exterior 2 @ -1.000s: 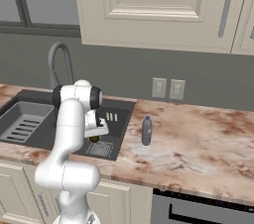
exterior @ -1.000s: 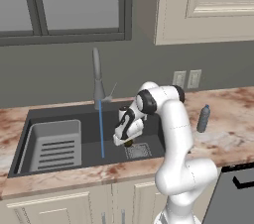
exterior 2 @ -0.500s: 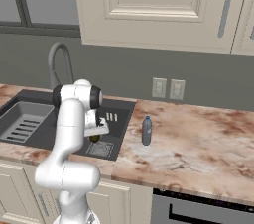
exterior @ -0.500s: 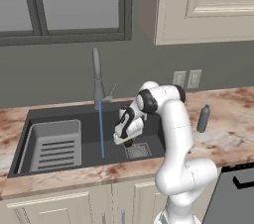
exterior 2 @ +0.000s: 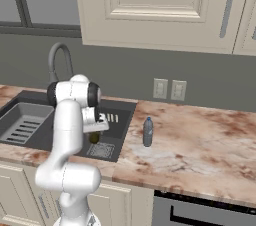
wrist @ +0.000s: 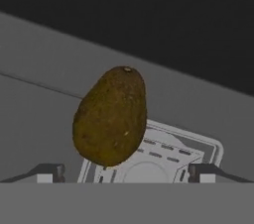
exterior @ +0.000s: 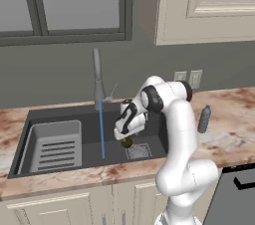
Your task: Turn on the sink faucet. Then move the avocado from the counter to the sink. Turn off the sink. Move the vegetable from the sink to the pot next to the stove. Finally move the pot to the front left burner.
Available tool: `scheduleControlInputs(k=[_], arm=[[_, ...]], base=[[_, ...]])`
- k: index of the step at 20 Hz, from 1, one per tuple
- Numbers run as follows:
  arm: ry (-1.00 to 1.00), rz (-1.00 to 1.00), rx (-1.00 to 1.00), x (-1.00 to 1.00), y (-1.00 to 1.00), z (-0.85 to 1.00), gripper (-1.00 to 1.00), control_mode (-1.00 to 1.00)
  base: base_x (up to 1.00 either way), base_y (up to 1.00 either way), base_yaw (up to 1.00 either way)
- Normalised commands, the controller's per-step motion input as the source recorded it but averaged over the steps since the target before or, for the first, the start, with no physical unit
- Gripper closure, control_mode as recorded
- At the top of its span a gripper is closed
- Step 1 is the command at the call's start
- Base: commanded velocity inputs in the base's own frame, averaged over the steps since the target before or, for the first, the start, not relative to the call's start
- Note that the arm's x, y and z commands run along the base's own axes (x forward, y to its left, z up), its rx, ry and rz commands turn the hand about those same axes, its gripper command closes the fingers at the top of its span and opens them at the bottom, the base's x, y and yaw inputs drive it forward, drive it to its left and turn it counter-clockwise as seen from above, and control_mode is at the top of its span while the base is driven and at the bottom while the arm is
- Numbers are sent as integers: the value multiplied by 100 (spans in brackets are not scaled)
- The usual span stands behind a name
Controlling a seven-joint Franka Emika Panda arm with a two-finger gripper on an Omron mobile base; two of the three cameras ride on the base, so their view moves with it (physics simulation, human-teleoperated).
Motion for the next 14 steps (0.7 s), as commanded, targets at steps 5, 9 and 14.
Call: scheduleControlInputs(k=[5, 9, 14], arm=[[-5, -4, 6, -48, -26, 53, -100, -100], [-8, -3, 13, -57, -29, 53, -100, -100], [-9, -2, 17, -55, -23, 51, -100, -100]], base=[[0, 0, 0], [0, 0, 0], [0, 0, 0]])
